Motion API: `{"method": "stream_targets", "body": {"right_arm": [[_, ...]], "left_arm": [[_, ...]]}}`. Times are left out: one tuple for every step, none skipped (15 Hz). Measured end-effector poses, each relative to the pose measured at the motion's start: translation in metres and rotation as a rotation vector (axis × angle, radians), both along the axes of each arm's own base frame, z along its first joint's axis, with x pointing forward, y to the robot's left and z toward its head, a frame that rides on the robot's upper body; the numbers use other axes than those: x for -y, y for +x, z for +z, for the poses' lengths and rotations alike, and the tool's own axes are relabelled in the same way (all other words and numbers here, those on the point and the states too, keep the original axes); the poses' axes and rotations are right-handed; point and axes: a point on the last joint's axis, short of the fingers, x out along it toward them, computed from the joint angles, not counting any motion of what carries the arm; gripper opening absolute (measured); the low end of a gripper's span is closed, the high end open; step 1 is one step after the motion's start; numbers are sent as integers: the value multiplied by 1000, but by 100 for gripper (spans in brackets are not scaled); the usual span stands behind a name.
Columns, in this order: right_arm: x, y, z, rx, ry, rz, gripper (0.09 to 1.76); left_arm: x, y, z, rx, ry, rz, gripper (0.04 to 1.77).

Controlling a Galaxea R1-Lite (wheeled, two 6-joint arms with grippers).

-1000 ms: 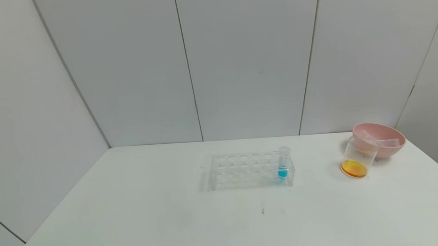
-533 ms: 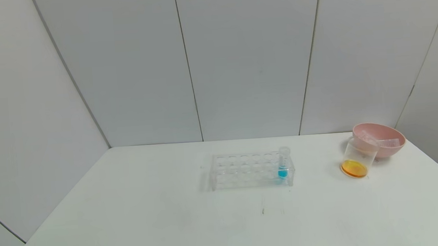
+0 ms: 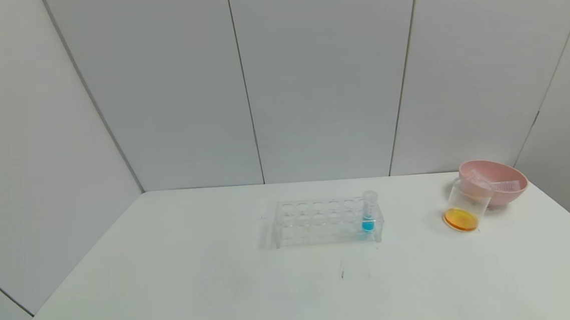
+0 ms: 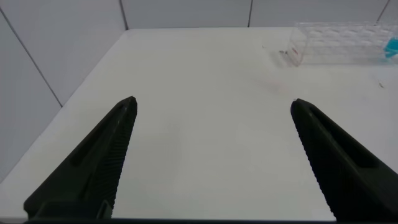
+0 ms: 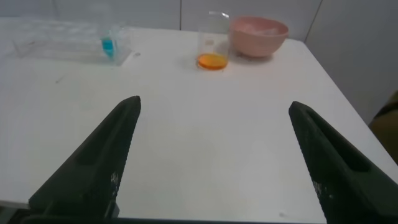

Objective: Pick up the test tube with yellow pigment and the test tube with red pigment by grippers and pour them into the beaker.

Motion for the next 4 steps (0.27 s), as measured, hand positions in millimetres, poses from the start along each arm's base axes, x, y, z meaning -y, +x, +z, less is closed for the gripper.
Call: {"method": "stream_targets", "body": {"right_arm": [[0, 0, -1, -2, 3, -13, 170], [0, 0, -1, 0, 3, -13, 170], [0, 0, -1, 1, 3, -14, 170], [0, 0, -1, 0, 3, -13, 170]], "left_arm": [[0, 0, 0, 0, 0, 0, 176], [0, 0, 0, 0, 0, 0, 176], [0, 0, 0, 0, 0, 0, 176], [0, 0, 0, 0, 0, 0, 176]]}}
